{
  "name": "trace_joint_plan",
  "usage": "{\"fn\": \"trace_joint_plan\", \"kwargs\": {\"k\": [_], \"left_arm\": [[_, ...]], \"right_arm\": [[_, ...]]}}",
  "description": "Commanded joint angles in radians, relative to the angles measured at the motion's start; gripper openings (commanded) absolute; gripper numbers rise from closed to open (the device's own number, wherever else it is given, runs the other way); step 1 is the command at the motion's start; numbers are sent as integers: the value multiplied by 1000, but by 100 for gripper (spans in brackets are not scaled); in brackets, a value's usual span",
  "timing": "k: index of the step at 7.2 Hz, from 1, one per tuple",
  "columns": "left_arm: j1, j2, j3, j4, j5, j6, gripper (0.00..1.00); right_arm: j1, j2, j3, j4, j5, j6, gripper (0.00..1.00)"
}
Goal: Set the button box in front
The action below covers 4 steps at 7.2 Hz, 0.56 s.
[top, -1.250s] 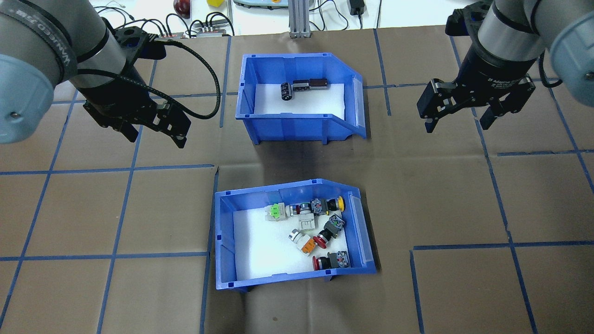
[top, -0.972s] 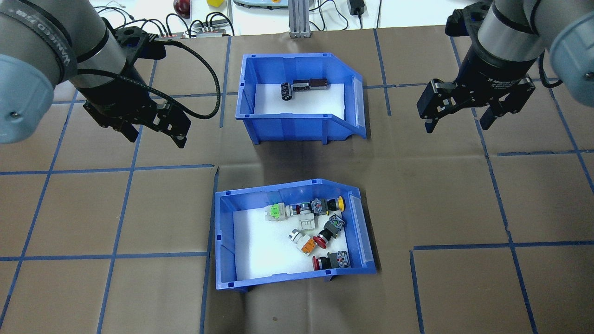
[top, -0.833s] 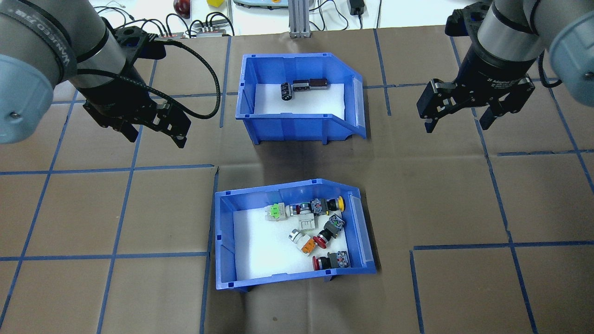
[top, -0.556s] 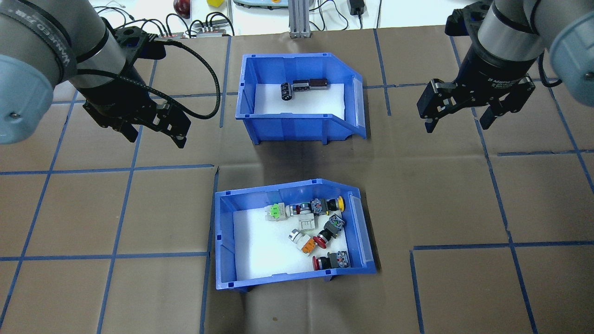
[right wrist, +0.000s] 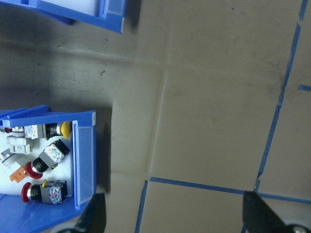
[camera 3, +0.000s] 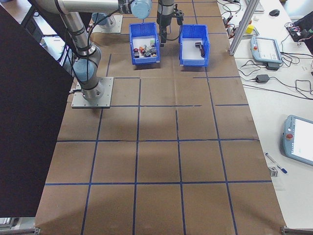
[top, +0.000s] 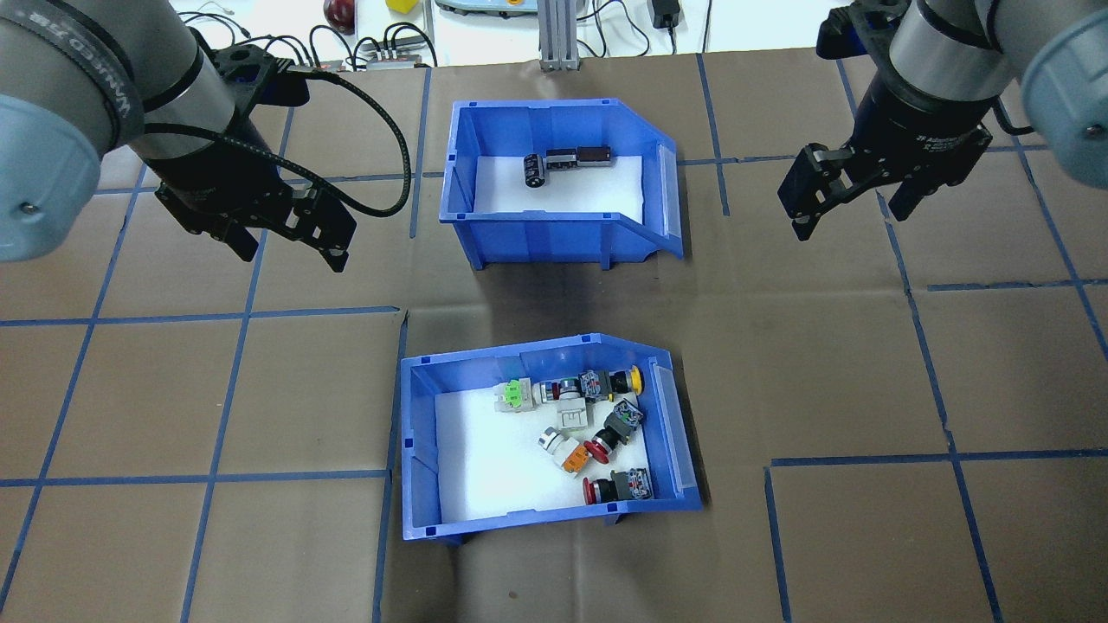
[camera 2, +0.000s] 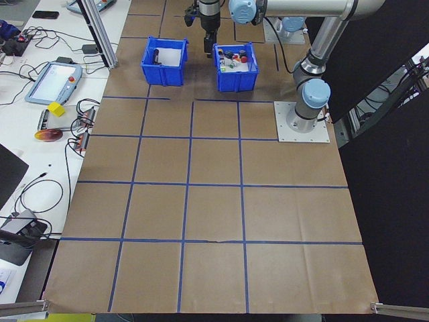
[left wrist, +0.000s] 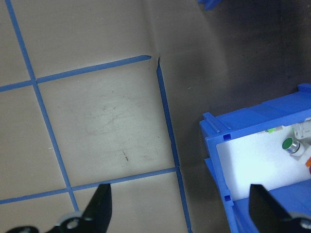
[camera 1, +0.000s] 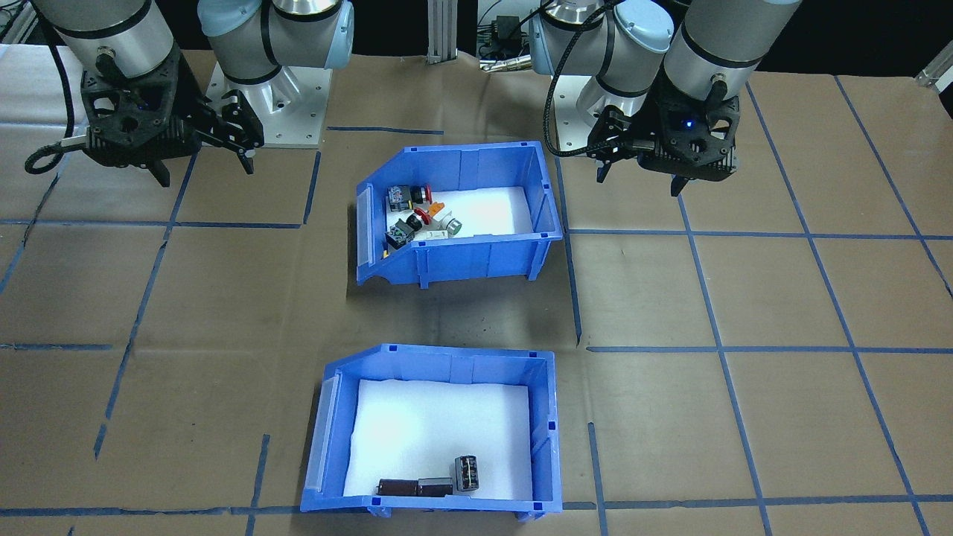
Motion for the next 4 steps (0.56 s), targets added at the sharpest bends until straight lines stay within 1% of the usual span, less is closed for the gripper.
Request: {"fn": "trace_joint_plan", "kwargs": {"k": [1, 2, 3, 4], "left_arm": [[0, 19, -23, 17, 10, -179, 99], [0, 7, -29, 68, 5, -362, 99], [0, 4, -30, 65, 11, -594, 99], [-2, 24, -44, 61, 10, -741, 99]], "right_arm": [[33, 44, -2, -42, 1, -233, 100], [82, 85, -2, -120, -1, -319, 100], [146, 143, -3, -225, -2, -384, 100], [207, 192, -11, -270, -26, -480, 100]]}}
